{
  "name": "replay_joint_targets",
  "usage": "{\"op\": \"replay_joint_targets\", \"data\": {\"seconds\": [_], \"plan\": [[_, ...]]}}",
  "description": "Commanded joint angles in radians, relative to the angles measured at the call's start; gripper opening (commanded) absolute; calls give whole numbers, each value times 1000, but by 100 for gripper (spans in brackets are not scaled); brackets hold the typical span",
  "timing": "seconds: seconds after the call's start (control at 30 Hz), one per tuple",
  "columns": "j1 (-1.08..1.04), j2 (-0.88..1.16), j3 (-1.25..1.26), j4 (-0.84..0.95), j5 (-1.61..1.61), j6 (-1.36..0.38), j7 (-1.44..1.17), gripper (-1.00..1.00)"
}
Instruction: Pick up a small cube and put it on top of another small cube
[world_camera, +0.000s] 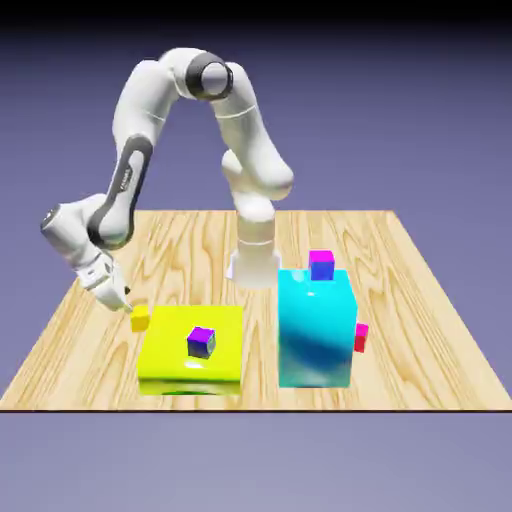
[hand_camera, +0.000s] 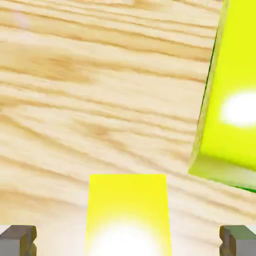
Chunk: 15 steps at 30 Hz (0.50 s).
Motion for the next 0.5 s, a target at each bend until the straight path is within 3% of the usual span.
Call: {"op": "replay_joint_targets", "data": {"seconds": [0.0, 0.03, 0.07, 0.27, 0.47], "plan": [[2, 30, 4, -13, 8, 44, -6, 0], [4, 59, 8, -26, 15, 84, -11, 0], [4, 59, 8, -26, 15, 84, -11, -100], [-4, -61, -8, 27, -15, -87, 12, -100], [214, -166, -86, 6, -9, -111, 151, -100]]}}
